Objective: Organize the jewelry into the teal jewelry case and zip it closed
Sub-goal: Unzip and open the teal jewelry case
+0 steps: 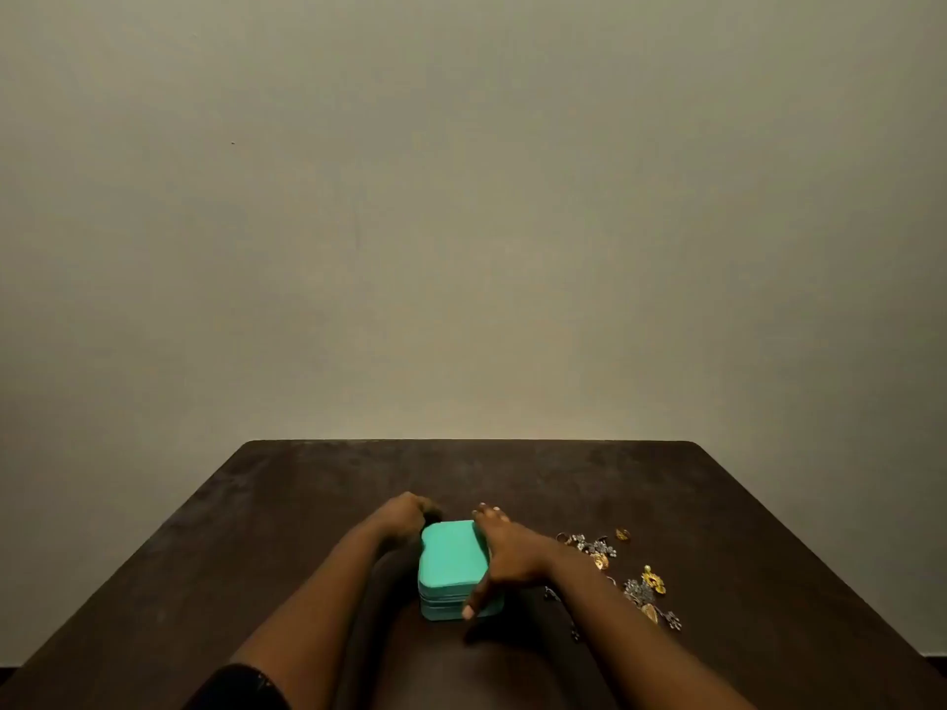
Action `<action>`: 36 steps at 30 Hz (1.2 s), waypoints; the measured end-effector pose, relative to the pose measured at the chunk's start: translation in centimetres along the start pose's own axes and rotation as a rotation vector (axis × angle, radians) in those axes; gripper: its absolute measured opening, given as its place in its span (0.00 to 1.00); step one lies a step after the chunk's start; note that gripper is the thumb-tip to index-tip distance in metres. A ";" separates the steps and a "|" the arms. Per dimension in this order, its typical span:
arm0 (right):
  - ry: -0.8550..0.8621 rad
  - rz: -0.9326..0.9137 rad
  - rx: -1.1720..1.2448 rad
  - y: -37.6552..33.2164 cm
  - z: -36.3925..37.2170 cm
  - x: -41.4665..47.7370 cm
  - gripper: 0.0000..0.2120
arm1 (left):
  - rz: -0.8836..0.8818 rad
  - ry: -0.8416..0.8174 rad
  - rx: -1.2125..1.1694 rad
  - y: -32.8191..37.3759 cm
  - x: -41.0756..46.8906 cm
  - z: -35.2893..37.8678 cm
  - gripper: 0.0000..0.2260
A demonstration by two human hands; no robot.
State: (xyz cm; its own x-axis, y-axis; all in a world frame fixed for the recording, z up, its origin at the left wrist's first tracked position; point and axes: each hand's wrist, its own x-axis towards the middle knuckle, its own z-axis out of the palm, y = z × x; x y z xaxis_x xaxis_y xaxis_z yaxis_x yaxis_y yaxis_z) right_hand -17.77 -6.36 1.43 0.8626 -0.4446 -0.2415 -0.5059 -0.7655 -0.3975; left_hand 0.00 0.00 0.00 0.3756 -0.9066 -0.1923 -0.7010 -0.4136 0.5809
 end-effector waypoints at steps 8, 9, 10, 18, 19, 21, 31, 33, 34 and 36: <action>0.009 -0.003 0.055 1.1 -0.2 2.6 0.44 | -0.111 -0.299 -0.388 -0.9 2.2 -0.9 0.19; 0.005 -0.009 0.053 1.3 -0.2 2.8 0.43 | -0.124 -0.326 -0.402 -1.1 2.4 -0.7 0.19; 0.004 -0.017 0.057 1.5 -0.2 3.0 0.42 | -0.139 -0.352 -0.417 -1.2 2.6 -0.6 0.19; -0.004 -0.046 0.057 1.6 -0.4 3.0 0.40 | -0.100 -0.477 -0.473 -1.9 3.0 -0.7 0.20; -0.008 -0.047 0.057 1.5 -0.4 3.0 0.39 | -0.095 -0.472 -0.489 -2.1 3.0 -0.7 0.20; -0.007 -0.050 0.054 1.5 -0.4 3.0 0.39 | -0.096 -0.443 -0.512 -2.5 2.9 -0.9 0.20; 0.003 -0.032 0.056 1.7 0.0 3.2 0.42 | -0.101 -0.185 -0.505 -3.7 1.1 -1.1 0.16; 0.001 -0.031 0.069 1.7 0.1 3.1 0.42 | -0.070 -0.129 -0.456 -3.5 1.1 -0.5 0.16; -0.001 -0.028 0.079 1.8 0.1 3.1 0.42 | -0.051 -0.122 -0.428 -3.2 1.1 -0.3 0.16; -0.008 -0.025 0.150 2.2 0.2 2.9 0.43 | -0.039 -0.134 -0.400 -2.7 1.3 0.3 0.17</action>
State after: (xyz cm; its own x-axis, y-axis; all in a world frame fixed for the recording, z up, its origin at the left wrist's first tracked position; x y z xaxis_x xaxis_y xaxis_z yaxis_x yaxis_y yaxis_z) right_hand -16.33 -9.22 -0.33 0.8749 -0.4222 -0.2373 -0.4808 -0.6975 -0.5313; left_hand 2.19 -0.10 -2.08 0.2965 -0.9048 -0.3058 -0.3879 -0.4066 0.8272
